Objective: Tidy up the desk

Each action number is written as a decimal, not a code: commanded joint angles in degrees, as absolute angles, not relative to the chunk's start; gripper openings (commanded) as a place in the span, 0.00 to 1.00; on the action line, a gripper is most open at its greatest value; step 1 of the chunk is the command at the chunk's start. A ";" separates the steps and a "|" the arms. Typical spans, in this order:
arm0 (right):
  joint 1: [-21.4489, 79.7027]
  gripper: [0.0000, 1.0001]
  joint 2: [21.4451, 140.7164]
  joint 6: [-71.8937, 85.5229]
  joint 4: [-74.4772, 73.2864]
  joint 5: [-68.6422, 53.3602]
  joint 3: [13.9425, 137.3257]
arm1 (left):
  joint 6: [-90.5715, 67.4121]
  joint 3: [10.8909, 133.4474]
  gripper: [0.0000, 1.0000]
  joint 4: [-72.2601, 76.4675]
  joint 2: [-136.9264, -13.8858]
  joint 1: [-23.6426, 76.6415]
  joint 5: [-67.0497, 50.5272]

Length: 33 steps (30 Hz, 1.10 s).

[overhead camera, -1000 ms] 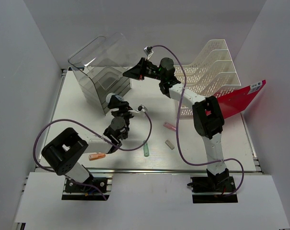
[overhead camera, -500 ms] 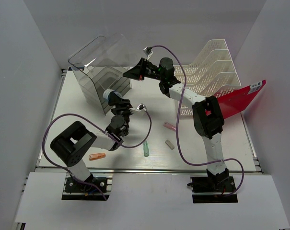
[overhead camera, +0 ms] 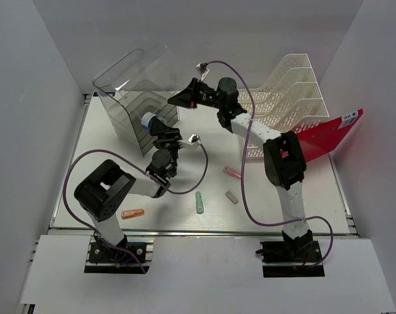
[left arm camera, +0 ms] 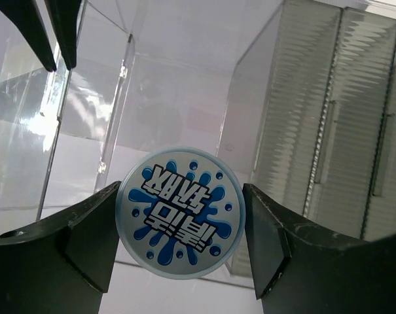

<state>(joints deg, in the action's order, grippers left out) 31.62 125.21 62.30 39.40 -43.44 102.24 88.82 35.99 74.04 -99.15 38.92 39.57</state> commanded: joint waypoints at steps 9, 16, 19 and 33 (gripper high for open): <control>31.55 0.12 121.90 61.08 42.63 -41.22 106.08 | 89.30 42.36 0.00 83.32 -101.33 35.25 36.30; 31.82 0.11 122.25 61.26 42.80 -41.13 106.26 | 89.47 44.73 0.00 85.94 -103.79 33.23 35.42; 31.73 0.12 122.43 61.35 42.89 -41.13 106.61 | 89.56 45.96 0.00 85.96 -104.76 32.61 35.42; 31.91 0.11 122.34 61.70 43.07 -41.04 106.61 | 87.80 52.03 0.00 85.25 -109.42 29.09 36.38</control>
<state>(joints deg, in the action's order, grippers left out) 31.62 125.19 62.37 39.35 -43.22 103.46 88.33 49.10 74.22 -110.00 29.82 36.93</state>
